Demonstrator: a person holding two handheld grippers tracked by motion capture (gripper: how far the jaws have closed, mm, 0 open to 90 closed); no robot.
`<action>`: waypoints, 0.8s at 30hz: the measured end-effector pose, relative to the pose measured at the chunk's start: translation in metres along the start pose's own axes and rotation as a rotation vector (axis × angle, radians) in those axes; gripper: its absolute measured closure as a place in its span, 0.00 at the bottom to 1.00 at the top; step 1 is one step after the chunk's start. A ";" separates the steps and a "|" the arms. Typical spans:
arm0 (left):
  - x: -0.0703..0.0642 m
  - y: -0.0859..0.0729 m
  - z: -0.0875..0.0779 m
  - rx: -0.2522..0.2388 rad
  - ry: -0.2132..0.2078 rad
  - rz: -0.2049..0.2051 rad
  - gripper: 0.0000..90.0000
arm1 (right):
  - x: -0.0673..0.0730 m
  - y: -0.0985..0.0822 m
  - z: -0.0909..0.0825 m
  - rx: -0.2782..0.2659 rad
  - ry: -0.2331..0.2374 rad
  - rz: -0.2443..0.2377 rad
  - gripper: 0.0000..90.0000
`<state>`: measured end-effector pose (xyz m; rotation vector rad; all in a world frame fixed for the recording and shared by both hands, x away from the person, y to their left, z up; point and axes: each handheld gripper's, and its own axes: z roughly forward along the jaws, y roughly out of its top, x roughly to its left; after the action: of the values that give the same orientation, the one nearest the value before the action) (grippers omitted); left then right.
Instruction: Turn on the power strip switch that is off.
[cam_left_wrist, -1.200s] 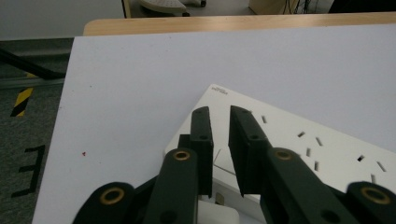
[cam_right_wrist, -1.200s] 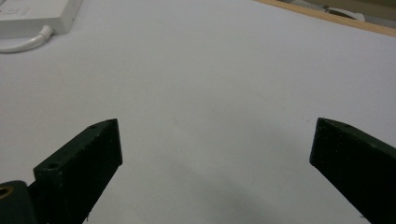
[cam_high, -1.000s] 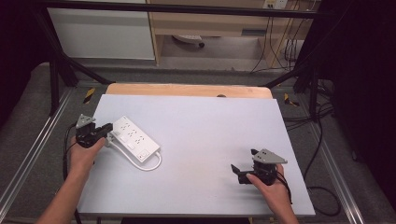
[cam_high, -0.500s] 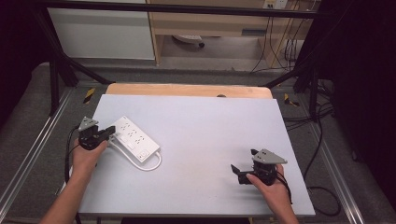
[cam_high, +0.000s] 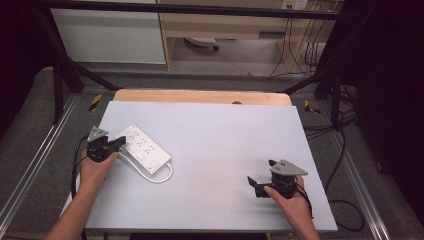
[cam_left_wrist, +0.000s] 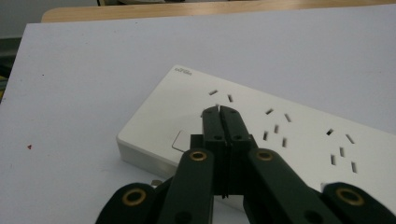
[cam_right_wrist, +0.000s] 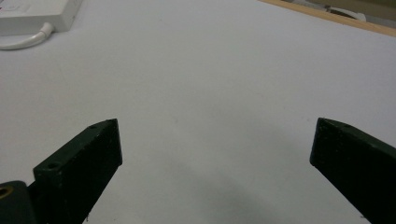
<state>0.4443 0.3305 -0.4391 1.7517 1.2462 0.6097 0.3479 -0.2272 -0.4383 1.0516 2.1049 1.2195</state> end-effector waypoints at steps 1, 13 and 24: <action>0.000 -0.001 0.000 0.002 0.000 0.001 1.00 | 0.000 0.000 0.000 0.000 0.000 0.000 0.03; 0.000 -0.004 0.003 0.001 0.006 0.011 1.00 | 0.000 0.000 0.000 0.002 0.001 0.002 0.03; -0.001 -0.006 0.005 0.007 0.008 0.014 1.00 | -0.001 0.000 -0.001 0.004 0.002 0.002 0.03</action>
<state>0.4448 0.3289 -0.4463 1.7667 1.2446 0.6218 0.3476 -0.2281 -0.4384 1.0549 2.1088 1.2190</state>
